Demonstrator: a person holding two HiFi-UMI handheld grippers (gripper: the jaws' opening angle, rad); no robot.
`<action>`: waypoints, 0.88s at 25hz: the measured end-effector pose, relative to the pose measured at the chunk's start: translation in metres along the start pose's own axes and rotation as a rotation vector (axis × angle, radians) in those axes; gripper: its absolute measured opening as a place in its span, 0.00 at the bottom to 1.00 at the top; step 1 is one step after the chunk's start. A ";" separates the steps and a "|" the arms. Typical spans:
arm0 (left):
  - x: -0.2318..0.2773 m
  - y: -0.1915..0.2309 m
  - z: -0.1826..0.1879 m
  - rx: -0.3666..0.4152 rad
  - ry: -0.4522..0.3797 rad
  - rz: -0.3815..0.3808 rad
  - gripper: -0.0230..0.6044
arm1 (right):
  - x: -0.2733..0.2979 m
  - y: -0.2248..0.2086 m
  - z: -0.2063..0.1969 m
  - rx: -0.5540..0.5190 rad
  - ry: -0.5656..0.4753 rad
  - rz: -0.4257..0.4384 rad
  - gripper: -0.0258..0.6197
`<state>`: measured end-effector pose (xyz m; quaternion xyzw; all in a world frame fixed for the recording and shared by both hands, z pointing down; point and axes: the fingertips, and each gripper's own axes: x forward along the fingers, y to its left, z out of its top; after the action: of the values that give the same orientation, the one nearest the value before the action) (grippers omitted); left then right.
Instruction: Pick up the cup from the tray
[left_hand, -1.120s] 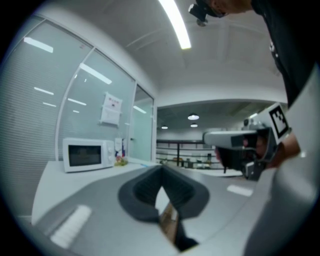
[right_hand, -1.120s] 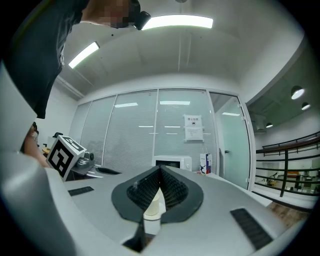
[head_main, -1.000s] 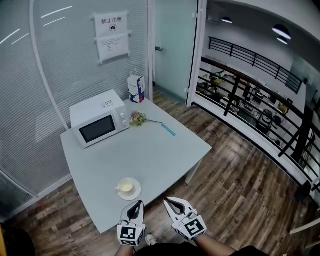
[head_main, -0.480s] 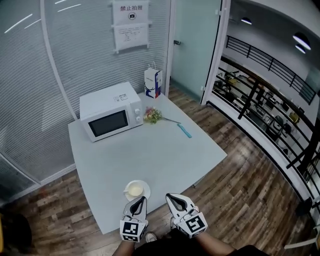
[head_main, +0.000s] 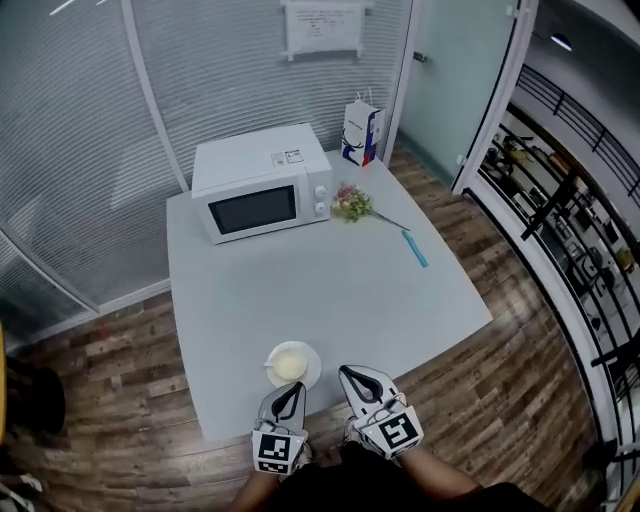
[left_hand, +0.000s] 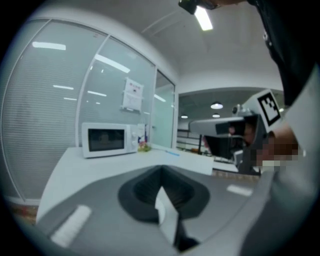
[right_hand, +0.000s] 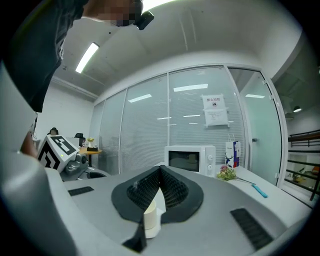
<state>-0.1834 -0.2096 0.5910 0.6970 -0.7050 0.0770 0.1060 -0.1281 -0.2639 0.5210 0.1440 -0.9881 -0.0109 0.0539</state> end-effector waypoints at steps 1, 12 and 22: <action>0.001 0.004 -0.005 -0.006 0.011 0.018 0.04 | 0.004 0.000 -0.003 0.005 0.008 0.010 0.02; 0.007 0.030 -0.055 -0.056 0.092 0.137 0.48 | 0.028 0.010 -0.046 0.046 0.105 0.100 0.02; 0.044 0.038 -0.107 -0.093 0.220 0.147 0.69 | 0.030 0.001 -0.066 0.070 0.143 0.113 0.02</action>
<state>-0.2173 -0.2243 0.7073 0.6251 -0.7412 0.1277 0.2087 -0.1500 -0.2724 0.5894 0.0901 -0.9881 0.0370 0.1195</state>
